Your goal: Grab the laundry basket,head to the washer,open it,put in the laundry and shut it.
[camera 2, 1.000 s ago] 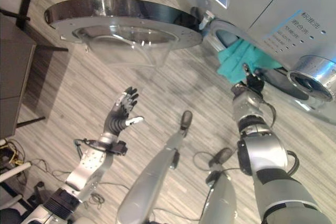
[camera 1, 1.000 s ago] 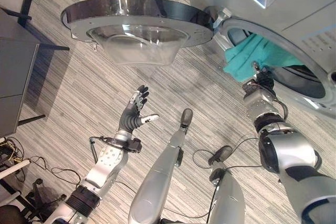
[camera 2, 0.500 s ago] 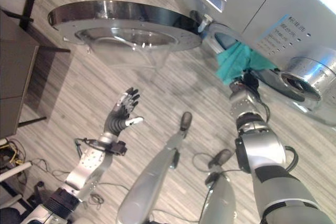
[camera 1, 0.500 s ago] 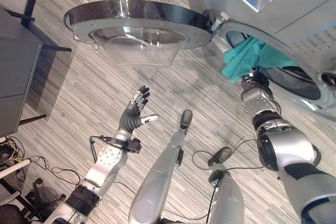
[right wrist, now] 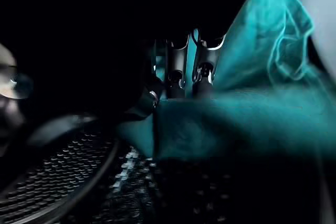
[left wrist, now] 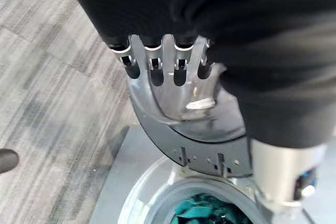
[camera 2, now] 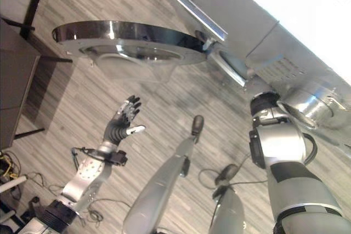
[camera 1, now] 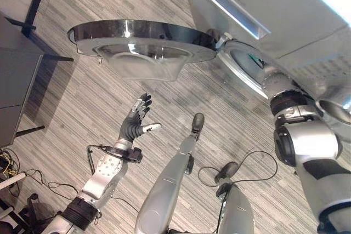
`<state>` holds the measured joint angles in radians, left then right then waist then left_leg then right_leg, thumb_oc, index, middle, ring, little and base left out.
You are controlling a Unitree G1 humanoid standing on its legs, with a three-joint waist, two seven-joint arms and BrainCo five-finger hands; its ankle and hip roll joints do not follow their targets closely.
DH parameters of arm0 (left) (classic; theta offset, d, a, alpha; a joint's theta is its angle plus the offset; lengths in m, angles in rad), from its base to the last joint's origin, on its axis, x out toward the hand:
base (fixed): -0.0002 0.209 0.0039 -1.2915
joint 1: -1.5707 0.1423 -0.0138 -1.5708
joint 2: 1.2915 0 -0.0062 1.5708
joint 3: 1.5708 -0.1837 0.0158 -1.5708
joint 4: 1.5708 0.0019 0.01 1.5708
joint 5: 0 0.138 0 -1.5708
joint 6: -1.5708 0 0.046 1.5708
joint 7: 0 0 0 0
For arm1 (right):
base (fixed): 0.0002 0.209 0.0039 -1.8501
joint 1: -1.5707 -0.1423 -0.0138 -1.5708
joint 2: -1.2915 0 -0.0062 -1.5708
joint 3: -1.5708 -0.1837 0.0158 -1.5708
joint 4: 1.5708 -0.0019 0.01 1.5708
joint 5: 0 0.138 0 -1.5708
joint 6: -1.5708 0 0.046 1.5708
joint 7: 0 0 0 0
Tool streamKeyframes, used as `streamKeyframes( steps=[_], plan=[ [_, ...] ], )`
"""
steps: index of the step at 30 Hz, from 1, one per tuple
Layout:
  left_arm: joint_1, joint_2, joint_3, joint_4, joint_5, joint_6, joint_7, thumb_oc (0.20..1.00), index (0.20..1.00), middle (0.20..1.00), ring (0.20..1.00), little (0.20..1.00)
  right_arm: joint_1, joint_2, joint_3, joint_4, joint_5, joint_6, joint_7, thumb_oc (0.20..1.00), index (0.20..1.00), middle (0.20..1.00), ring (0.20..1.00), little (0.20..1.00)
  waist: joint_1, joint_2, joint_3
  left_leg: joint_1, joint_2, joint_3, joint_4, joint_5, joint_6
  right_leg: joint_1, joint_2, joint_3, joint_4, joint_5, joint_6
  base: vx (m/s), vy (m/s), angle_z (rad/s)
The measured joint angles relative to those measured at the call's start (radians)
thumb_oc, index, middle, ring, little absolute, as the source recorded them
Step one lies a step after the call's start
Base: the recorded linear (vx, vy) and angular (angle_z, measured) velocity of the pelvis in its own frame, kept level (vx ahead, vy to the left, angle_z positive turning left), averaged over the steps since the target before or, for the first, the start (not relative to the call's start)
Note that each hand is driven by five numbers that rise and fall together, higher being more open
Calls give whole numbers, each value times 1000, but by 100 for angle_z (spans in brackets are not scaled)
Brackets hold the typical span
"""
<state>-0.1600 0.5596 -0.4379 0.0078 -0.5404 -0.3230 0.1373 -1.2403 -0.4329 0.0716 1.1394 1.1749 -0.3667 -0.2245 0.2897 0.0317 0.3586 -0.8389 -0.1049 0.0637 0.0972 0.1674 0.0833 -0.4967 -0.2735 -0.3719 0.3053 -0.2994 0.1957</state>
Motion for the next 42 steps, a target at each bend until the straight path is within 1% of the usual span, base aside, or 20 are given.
streamKeyframes(
  steps=[1,2,3,7,9,12,14,15,17,20,24,27,29,30,32,35,39,40,41,42],
  plan=[
    [0,1,-4,6,0,0,0,1000,1000,1000,1000,1000,5,1,1,0,-1,-25,-27,200,200,200,200,200,-2,-10,5,2,0,0,0,0,0,10,3,0,-18,7,2,0,0,0],
    [-2,4,-5,8,0,1,0,1000,1000,1000,1000,1000,4,-2,2,2,-4,-27,-40,404,404,404,404,404,-1,-17,10,4,0,0,0,0,0,14,4,1,-27,12,1,0,0,0],
    [-6,10,-9,7,0,0,5,1000,1000,1000,1000,1000,1,-20,43,33,-39,-29,-76,1000,1000,1000,1000,1000,0,-23,13,5,0,0,0,0,0,19,7,2,-37,17,3,0,0,0],
    [-10,25,-11,13,-3,3,15,1000,1000,1000,1000,1000,-20,-23,65,119,-113,46,-141,1000,1000,1000,1000,1000,-13,-27,16,11,1,2,-1,-4,6,31,10,6,-53,32,9,-14,11,-4],
    [-9,24,-11,13,-3,5,16,1000,1000,1000,1000,1000,-22,-20,66,130,-115,65,-140,1000,1000,1000,1000,1000,-18,-27,16,11,2,2,-1,-4,6,30,11,7,-54,35,10,-18,3,-4],
    [-11,21,-9,12,-3,9,29,1000,1000,1000,1000,1000,-8,31,20,98,-83,82,-115,1000,1000,1000,1000,1000,-48,-28,15,18,5,9,-2,-7,8,25,11,11,-34,34,11,-17,17,-6],
    [23,-11,44,7,-2,8,36,1000,1000,1000,1000,1000,169,95,-44,-255,-70,33,-85,1000,1000,1000,1000,1000,-69,-47,14,36,5,31,-29,-8,7,14,4,21,-22,30,15,-15,10,-12],
    [36,-28,65,7,-2,8,41,1000,1000,1000,1000,1000,268,119,-26,-420,-103,8,-72,1000,1000,1000,1000,1000,-78,-58,13,38,5,37,-31,-8,7,9,0,34,-11,28,15,-7,10,-13],
    [48,-35,68,10,-1,4,41,1000,1000,1000,1000,1000,406,134,23,-573,-182,-26,-74,1000,1000,1000,1000,1000,-92,-58,13,44,5,48,-32,-8,7,9,-2,39,-4,28,15,-18,24,-14],
    [62,-34,72,10,0,-5,41,1000,1000,1000,1000,1000,551,179,-17,-740,-238,-75,-81,1000,1000,1000,1000,1000,-111,-60,12,52,5,53,-35,-8,7,9,-4,49,-4,28,14,-27,18,-6],
    [71,-37,71,11,1,-5,44,1000,1000,1000,1000,1000,680,180,27,-815,-335,-89,-81,1000,1000,1000,1000,1000,-140,-61,11,60,10,58,-35,-8,7,11,-5,62,-16,28,13,-29,22,-6],
    [75,-37,75,11,1,-5,44,1000,1000,1000,1000,1000,797,175,114,-871,-411,-77,-77,1000,1000,1000,1000,1000,-159,-68,7,91,13,61,-33,-7,8,46,-3,67,-41,37,11,-63,29,-7],
    [101,-32,96,11,1,-6,43,1000,1000,1000,1000,1000,906,150,191,-920,-482,-48,-51,1000,1000,1000,1000,1000,-174,-85,0,119,17,66,-34,-7,8,75,-1,71,-61,45,10,-67,-3,-20],
    [128,-24,112,15,1,-6,43,1000,1000,1000,1000,1000,1002,148,243,-925,-525,-21,-13,1000,1000,1000,1000,1000,-195,-113,-18,149,27,80,-34,-8,9,119,18,86,-108,69,10,-80,-23,-36],
    [133,-18,111,16,2,-6,40,1000,1000,1000,1000,1000,1063,161,243,-913,-523,-7,10,1000,1000,1000,1000,1000,-203,-124,-29,164,44,86,-33,-8,9,152,38,92,-158,97,5,-52,-17,-28],
    [133,-19,109,55,2,-6,32,1000,1000,1000,1000,1000,1097,157,246,-865,-522,23,63,1000,1000,1000,1000,1000,-223,-127,-47,182,70,86,-33,-8,9,182,66,90,-195,118,-5,-68,-36,-12],
    [154,-19,112,91,3,-2,9,1000,1000,1000,1000,1000,1140,133,277,-812,-521,75,141,1000,1000,1000,1000,1000,-223,-127,-59,239,74,87,-42,-9,6,233,68,89,-192,116,-5,-15,-12,-2],
    [172,-20,112,91,5,-2,4,1000,1000,1000,1000,1000,1159,132,289,-802,-522,88,152,1000,1000,1000,1000,1000,-223,-126,-79,252,73,87,-51,-15,-3,240,68,89,-195,114,-4,-45,-43,-1],
    [196,-19,113,92,16,-2,0,1000,1000,1000,1000,1000,1179,130,302,-793,-523,92,171,1000,1000,1000,1000,1000,-224,-122,-106,263,75,88,-61,-29,-25,245,69,88,-195,108,-4,-58,-50,-2],
    [211,-19,116,98,31,-2,-2,1000,1000,1000,1000,1000,1198,130,309,-776,-524,97,186,1000,1000,1000,1000,1000,-223,-127,-117,281,72,89,-67,-28,-27,260,66,88,-195,107,-3,-49,-53,1]
  ],
)
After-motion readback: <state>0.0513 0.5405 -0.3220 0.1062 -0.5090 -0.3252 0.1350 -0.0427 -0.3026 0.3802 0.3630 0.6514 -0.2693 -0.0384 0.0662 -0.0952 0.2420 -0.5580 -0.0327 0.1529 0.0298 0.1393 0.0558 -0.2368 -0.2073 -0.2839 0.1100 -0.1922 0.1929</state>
